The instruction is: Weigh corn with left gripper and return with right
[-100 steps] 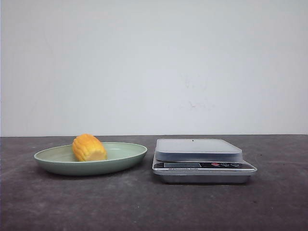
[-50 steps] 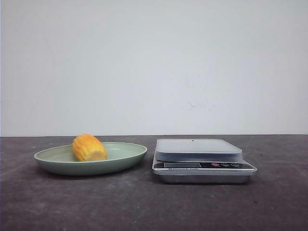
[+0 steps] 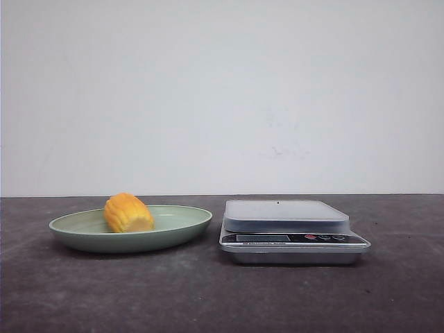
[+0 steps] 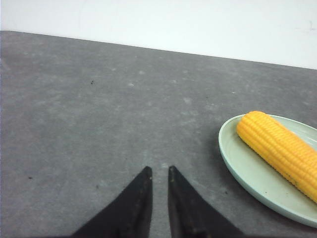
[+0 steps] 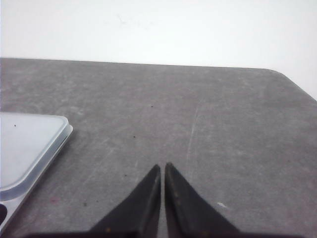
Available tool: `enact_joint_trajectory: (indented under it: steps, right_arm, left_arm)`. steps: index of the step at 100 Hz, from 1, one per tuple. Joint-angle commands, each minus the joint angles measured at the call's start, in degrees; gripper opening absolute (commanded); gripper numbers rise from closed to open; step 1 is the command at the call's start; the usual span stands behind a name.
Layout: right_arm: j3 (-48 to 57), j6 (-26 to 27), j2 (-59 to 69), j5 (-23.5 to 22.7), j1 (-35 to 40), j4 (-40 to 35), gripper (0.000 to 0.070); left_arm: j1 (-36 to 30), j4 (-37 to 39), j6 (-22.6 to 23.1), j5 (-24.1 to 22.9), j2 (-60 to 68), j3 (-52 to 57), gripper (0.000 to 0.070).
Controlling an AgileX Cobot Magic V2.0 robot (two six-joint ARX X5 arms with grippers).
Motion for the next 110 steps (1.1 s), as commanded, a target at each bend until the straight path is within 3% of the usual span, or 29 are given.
enact_joint_trajectory:
  steps: [1,49,65,74,88,96,102,110]
  right_arm:
    - [-0.2,2.4,-0.1,0.0,-0.1,-0.1,0.0008]
    - [-0.2,2.6,0.0,0.0,-0.1,-3.5,0.0007]
    - [1.6,9.3,0.0,-0.1,-0.1,-2.1,0.0004]
    - [6.2,14.8,1.2,1.0,-0.1,-2.5,0.0]
    - [15.1,17.0,8.3,1.1,-0.1,-3.5,0.0001]
    - [21.2,16.9,13.7,-2.2,0.0,-4.6,0.0002]
    - [24.7,16.6,17.0,-4.6,0.0,-4.8,0.0056]
    - [29.9,16.1,20.8,-6.4,0.0,-7.0,0.0323]
  left_arm:
    - [0.1,-0.3,0.9,0.2,0.0,-0.9,0.0015]
    - [0.1,3.4,0.9,-0.5,0.0,-0.9,0.0012]
    - [0.1,8.0,-7.8,-0.5,0.0,0.4,0.0013]
    - [0.1,5.3,-14.4,-0.7,0.7,6.1,0.0015]
    - [0.1,4.0,-12.1,-2.3,7.8,17.0,0.0014]
    - [0.1,4.0,-11.8,-2.3,13.2,23.2,0.0019]
    - [0.1,4.0,-11.1,-2.2,16.7,27.4,0.0099]
    - [0.1,3.8,-10.8,-1.9,20.7,32.4,0.0363]
